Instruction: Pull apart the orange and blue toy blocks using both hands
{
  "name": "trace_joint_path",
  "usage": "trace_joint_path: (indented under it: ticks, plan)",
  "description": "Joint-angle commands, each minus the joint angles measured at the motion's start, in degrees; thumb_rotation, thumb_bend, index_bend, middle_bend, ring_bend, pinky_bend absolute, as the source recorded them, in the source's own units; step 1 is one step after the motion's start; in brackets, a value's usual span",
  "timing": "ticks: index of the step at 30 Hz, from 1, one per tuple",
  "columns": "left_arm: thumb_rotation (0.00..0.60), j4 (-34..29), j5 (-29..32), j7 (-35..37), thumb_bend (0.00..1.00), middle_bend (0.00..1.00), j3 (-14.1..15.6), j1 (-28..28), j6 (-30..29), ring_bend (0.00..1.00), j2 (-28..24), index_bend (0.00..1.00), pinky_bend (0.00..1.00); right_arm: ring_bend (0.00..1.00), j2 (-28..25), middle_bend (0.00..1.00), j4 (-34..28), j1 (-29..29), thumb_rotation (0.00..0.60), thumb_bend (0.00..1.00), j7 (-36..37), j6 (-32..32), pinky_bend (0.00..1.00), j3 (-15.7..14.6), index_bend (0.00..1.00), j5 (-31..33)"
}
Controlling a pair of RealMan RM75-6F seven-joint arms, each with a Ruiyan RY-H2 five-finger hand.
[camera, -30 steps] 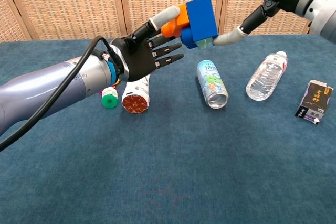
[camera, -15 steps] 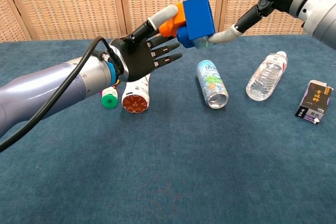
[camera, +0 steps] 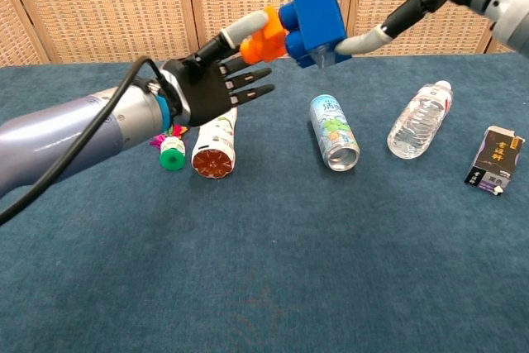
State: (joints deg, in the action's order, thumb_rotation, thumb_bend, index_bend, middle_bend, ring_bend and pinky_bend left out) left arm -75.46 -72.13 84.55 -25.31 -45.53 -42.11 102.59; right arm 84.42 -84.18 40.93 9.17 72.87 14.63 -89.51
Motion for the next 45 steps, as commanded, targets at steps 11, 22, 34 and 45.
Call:
trace_joint_path:
  ticks: [11, 22, 34, 45]
  plan:
    - [0.6, -0.16, -0.8, 2.86, 0.37, 0.51, -0.5, 4.71, -0.2, 0.0, -8.82, 0.53, 0.0, 0.13, -6.56, 0.61, 2.18, -2.72, 0.6, 0.3, 3.23, 3.28, 0.0, -2.42, 0.63, -3.31]
    - [0.6, -0.26, -5.57, -23.83, 0.38, 0.51, 3.91, 9.02, -7.23, 0.0, -21.82, 0.53, 0.0, 0.04, -11.02, 0.18, 3.02, -5.6, 0.6, 0.05, -6.68, -3.86, 0.0, -8.21, 0.21, -0.52]
    - [0.6, -1.35, -0.11, -48.63, 0.11, 0.0, 6.9, 10.97, -11.28, 0.0, -24.77, 0.0, 0.0, 0.0, -16.09, 0.0, -6.21, -7.05, 0.6, 0.0, -12.99, -7.21, 0.0, -8.2, 0.0, 4.38]
    - [0.6, -7.54, -2.93, -58.45, 0.0, 0.0, 11.26, 17.77, -20.74, 0.0, -31.8, 0.0, 0.0, 0.0, -18.85, 0.0, -6.75, -13.61, 0.6, 0.0, -11.16, 3.31, 0.0, -10.56, 0.0, -1.03]
